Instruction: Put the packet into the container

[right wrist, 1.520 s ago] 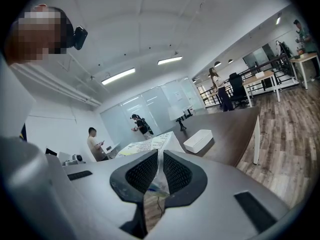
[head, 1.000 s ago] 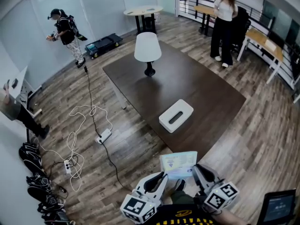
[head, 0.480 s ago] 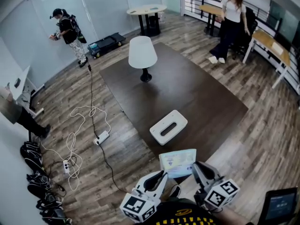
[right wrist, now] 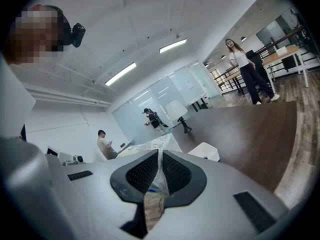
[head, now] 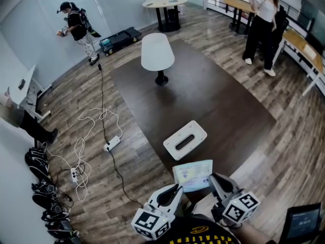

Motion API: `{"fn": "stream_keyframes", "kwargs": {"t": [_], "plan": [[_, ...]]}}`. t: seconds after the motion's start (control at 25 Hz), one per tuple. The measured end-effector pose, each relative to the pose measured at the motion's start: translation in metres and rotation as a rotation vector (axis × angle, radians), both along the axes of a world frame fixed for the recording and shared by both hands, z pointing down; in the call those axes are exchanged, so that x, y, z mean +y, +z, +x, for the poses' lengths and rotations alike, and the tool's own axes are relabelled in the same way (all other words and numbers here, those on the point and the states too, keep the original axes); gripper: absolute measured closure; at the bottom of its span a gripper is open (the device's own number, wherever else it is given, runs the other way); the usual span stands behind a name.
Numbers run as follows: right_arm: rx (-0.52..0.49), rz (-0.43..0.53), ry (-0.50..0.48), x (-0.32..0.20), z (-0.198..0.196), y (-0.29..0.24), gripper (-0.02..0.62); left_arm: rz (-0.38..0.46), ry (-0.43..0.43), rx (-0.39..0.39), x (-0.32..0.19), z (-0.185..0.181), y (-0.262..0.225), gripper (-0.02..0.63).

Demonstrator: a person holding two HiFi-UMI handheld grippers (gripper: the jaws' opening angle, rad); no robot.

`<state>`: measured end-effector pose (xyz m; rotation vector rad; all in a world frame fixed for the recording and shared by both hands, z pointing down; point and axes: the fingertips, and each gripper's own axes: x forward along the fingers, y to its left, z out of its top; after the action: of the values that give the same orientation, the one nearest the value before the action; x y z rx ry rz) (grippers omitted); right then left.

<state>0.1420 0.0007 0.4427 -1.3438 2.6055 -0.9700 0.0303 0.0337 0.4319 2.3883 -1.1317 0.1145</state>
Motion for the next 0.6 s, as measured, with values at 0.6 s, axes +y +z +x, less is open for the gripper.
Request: {"fn": "stream_keyframes", "kwargs": {"t": [0.6], "plan": [[0.114,-0.062,0.018,-0.09,-0.016,0.04,0.56,-0.076,0.103,0.049,-0.093,-0.015,0.04,0.56]]}}
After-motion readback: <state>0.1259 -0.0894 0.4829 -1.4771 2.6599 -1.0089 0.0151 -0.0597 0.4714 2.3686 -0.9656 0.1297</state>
